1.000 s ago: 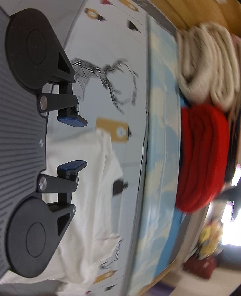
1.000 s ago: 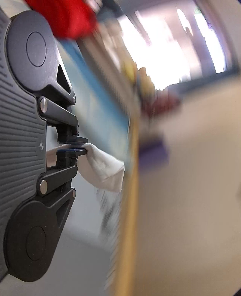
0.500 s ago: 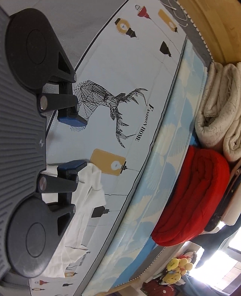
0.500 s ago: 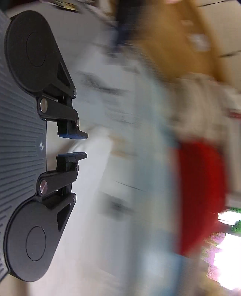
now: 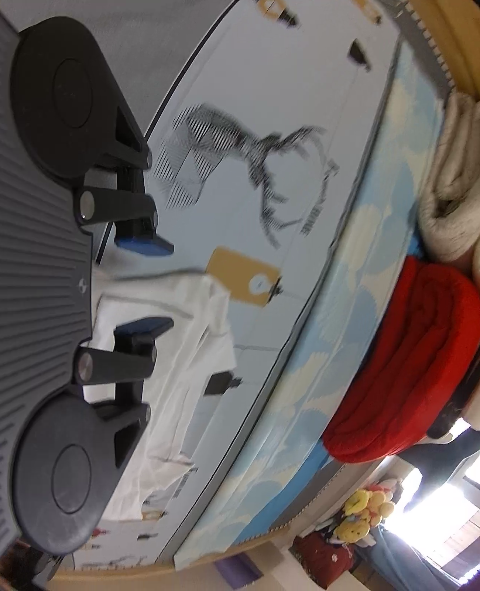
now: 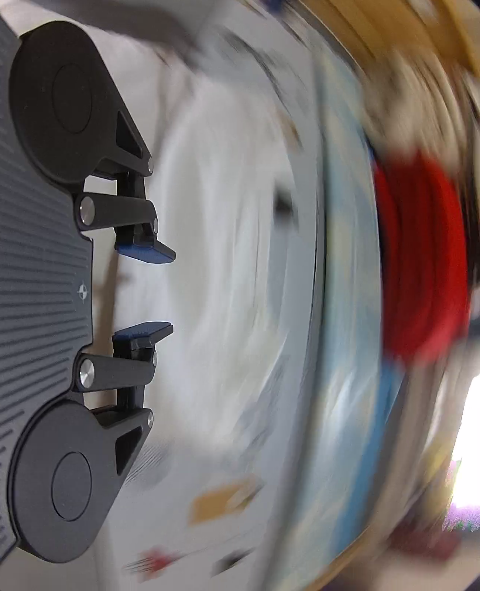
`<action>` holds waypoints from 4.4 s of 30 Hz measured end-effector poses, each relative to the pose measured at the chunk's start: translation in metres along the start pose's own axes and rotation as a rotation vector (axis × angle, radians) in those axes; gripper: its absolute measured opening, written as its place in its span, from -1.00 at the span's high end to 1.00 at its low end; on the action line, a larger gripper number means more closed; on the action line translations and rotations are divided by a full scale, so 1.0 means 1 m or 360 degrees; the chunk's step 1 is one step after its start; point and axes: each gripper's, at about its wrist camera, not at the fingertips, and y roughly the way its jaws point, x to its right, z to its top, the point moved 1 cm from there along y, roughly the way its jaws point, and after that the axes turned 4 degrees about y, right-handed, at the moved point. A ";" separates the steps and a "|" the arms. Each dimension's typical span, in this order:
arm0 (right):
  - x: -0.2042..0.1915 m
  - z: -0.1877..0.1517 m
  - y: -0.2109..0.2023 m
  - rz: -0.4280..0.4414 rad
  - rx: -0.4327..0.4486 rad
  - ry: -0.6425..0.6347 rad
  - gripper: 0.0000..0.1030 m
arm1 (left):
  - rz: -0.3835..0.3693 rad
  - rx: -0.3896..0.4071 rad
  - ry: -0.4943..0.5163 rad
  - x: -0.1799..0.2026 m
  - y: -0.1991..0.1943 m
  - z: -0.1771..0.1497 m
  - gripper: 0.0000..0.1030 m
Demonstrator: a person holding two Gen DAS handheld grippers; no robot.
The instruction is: Fold small clothes
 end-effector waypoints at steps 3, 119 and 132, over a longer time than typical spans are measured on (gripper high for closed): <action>0.013 0.007 0.004 -0.0099 0.0052 -0.0089 0.28 | -0.0079 -0.0084 -0.0030 0.004 0.020 -0.003 0.49; 0.103 -0.096 -0.095 -0.0041 0.0013 0.0240 0.40 | 0.0031 0.0027 0.0602 0.034 -0.058 -0.192 0.78; 0.096 -0.221 -0.155 -0.0026 0.0083 0.0625 0.20 | -0.0008 -0.0049 0.0260 -0.026 -0.118 -0.286 0.61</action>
